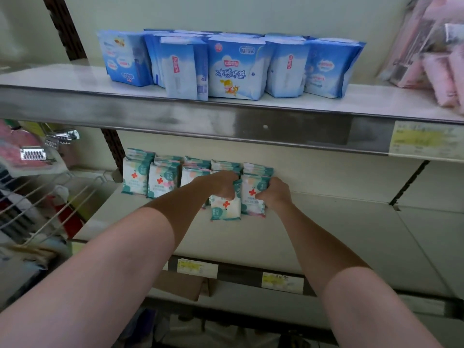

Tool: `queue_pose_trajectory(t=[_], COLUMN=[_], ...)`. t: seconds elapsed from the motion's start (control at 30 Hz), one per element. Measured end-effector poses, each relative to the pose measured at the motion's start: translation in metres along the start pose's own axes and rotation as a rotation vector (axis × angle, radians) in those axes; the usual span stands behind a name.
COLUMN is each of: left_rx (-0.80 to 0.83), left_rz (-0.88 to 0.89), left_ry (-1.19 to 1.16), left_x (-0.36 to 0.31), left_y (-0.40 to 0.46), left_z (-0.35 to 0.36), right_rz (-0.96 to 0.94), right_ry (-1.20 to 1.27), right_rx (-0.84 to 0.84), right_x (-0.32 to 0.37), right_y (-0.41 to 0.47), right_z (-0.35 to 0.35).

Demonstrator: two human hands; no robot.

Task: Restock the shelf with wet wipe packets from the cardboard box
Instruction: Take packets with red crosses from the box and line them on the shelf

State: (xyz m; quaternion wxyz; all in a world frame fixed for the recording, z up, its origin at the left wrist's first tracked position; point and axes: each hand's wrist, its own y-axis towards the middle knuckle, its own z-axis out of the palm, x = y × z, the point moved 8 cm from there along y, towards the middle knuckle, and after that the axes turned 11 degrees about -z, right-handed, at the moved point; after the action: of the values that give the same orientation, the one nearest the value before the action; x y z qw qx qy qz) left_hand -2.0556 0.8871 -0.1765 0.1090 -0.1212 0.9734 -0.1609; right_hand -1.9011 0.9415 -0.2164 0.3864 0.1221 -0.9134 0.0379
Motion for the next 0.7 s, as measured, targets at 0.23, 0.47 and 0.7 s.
queue_pose_trajectory(t=[0.23, 0.47, 0.7], left_rx=[-0.036, -0.055, -0.037], left_rz=[0.051, 0.069, 0.016], left_ry=[-0.022, 0.033, 0.115], left_x=[-0.007, 0.012, 0.087], left_y=[-0.010, -0.020, -0.038], left_z=[-0.001, -0.016, -0.029], right_rz=[-0.071, -0.345, -0.410], right_ry=[-0.160, -0.339, -0.407], right_rx=[-0.093, 0.111, 0.345], right_x=[0.018, 0.074, 0.127], right_y=[-0.002, -0.004, -0.022], right_z=[-0.012, 0.013, 0.078])
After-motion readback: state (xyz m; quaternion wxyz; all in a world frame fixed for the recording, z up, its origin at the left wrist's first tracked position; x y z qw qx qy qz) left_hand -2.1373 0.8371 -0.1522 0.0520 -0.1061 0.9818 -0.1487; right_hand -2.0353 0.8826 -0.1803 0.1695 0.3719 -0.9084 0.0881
